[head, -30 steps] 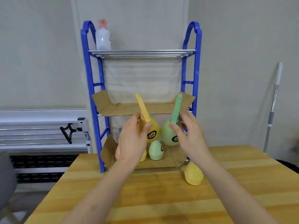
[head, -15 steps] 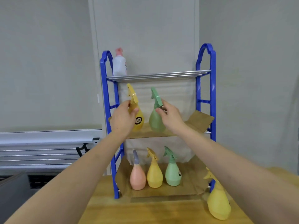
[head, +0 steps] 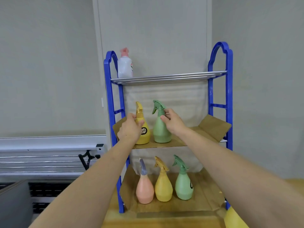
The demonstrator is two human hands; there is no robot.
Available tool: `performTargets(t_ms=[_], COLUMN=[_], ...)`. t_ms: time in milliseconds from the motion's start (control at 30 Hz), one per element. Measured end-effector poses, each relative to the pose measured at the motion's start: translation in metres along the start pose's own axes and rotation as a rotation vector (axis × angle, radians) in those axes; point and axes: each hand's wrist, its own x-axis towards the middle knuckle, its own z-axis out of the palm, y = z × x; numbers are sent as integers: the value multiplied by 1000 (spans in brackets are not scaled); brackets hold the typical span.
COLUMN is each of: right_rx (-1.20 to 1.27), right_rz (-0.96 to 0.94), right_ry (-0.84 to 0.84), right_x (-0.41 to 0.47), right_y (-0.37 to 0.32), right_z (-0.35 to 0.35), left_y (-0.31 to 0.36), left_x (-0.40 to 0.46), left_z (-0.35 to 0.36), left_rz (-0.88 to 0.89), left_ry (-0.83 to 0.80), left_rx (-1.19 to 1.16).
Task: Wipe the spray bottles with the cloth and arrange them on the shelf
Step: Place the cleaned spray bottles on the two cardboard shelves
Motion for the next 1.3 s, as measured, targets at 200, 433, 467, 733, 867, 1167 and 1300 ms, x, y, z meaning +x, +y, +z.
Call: performTargets(t_ms=[200, 433, 467, 733, 867, 1167, 1300], right_rx=[-11, -158, -181, -256, -286, -385, -341], right_rz=[9, -19, -17, -214, -160, 41, 105], right_ry=[10, 35, 26, 123, 174, 389, 394], right_x=[7, -10, -18, -134, -211, -312, -312], right_y=[6, 0, 1, 31, 79, 182, 195], right_z=[2, -7, -10, -49, -75, -110, -111], left_y=[1, 6, 6, 4, -6, -10, -10], left_x=[4, -3, -9, -118, -171, -242, -253], left_z=[2, 1, 1, 33, 68, 146, 159], left_rz=[-19, 17, 34, 364, 414, 501, 465], left_ry=[-10, -30, -11, 112, -34, -307, -354], left_rx=[8, -90, -88, -86, -13, 194, 161])
